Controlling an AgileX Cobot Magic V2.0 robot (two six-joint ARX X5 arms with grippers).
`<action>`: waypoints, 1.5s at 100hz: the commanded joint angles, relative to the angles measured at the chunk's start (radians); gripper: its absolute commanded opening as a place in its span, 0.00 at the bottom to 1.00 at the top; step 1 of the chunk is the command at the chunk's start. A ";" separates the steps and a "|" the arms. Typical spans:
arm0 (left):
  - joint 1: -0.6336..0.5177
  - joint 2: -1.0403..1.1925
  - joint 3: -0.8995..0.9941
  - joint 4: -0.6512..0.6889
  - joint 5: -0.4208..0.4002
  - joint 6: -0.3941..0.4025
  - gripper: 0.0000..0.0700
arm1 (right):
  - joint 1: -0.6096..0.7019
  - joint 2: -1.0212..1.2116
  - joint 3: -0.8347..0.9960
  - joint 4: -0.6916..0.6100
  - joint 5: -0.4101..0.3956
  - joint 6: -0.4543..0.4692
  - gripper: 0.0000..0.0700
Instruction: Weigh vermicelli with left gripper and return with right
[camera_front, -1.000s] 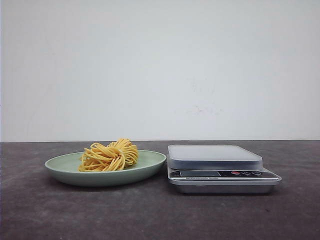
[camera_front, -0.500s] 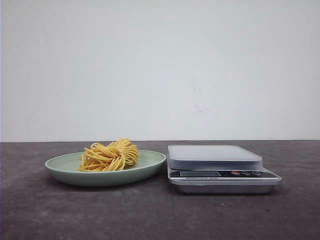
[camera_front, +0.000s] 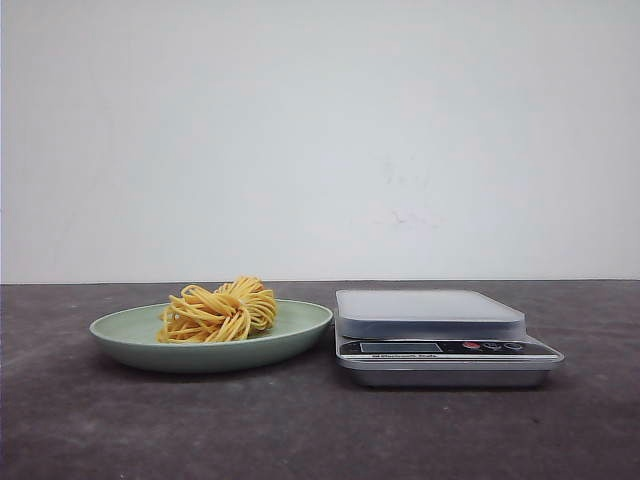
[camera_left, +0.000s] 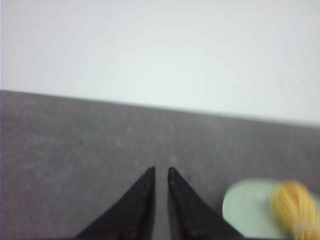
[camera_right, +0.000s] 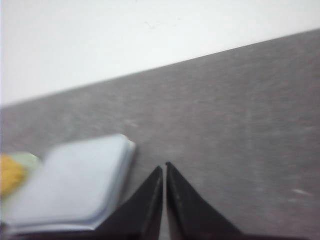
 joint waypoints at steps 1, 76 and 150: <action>0.000 0.006 0.043 -0.014 -0.002 -0.136 0.02 | 0.000 -0.001 0.057 0.021 -0.013 0.102 0.01; -0.001 0.531 0.838 -0.504 0.409 -0.113 0.61 | 0.000 0.318 0.815 -0.479 -0.141 -0.182 0.82; -0.435 1.433 1.298 -0.735 0.163 0.027 0.61 | 0.008 0.501 0.940 -0.604 -0.290 -0.183 0.82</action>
